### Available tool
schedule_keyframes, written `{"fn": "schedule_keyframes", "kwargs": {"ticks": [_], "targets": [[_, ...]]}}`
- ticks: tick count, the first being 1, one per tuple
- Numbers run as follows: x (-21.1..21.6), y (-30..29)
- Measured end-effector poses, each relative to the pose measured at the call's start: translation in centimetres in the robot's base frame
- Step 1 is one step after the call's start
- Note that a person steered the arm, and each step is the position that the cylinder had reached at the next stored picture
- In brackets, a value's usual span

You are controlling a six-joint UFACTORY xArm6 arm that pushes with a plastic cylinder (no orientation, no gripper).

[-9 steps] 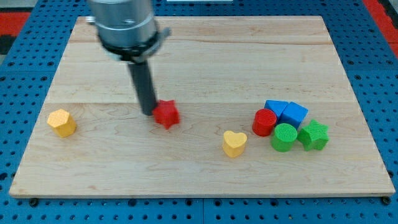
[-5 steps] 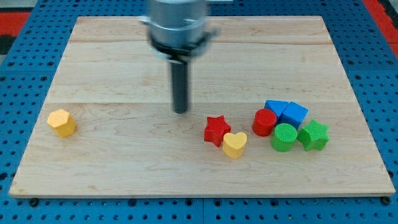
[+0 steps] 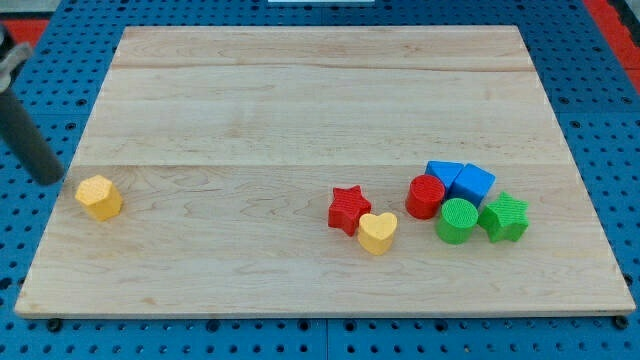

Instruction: Move yellow hexagon above the red star

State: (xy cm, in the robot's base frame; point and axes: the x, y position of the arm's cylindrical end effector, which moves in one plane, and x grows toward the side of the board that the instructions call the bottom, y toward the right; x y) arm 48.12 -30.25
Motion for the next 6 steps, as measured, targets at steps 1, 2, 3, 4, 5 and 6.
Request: {"fn": "schedule_keyframes", "kwargs": {"ticks": [1,2,3,4,5,6], "targets": [[0.3,4.1],[1.2,8.5],[2.2,9.0],[2.7,7.6],[5.0,10.5],[5.6,14.0]]}}
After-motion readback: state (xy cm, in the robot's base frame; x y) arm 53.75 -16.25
